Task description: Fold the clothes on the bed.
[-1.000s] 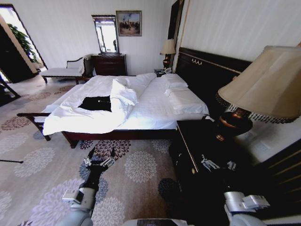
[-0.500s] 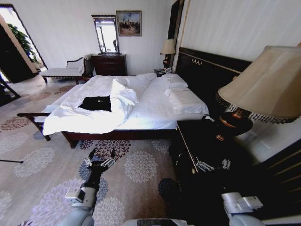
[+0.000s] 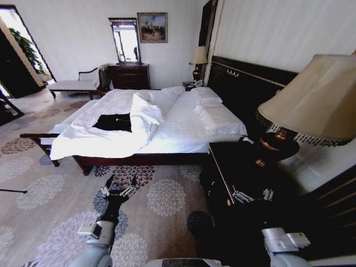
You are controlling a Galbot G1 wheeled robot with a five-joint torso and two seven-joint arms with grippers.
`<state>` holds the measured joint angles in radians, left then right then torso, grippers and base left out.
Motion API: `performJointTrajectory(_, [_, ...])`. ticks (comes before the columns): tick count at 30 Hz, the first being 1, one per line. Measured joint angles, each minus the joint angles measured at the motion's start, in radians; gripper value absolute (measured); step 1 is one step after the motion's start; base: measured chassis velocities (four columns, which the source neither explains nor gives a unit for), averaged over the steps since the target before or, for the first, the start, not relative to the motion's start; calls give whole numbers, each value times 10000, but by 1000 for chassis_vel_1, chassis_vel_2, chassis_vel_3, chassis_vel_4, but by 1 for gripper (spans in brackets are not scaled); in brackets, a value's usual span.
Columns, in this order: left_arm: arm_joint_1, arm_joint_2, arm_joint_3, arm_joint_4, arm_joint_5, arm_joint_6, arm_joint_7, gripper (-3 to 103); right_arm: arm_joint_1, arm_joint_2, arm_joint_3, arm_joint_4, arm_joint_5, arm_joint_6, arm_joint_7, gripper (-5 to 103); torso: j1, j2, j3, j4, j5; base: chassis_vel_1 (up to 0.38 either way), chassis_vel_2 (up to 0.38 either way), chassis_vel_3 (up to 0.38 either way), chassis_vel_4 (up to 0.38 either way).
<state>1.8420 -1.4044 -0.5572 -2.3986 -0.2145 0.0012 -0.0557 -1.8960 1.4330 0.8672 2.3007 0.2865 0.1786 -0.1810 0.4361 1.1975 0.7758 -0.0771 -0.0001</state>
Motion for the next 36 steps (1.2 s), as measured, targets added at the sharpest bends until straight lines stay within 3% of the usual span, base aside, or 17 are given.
performJointTrajectory(36, [237,25,-140,122,96,-510,-26,100,-322,336,-56,83,-400,509,-153,100,0,1,-1,0,0,-60,59,58,-59])
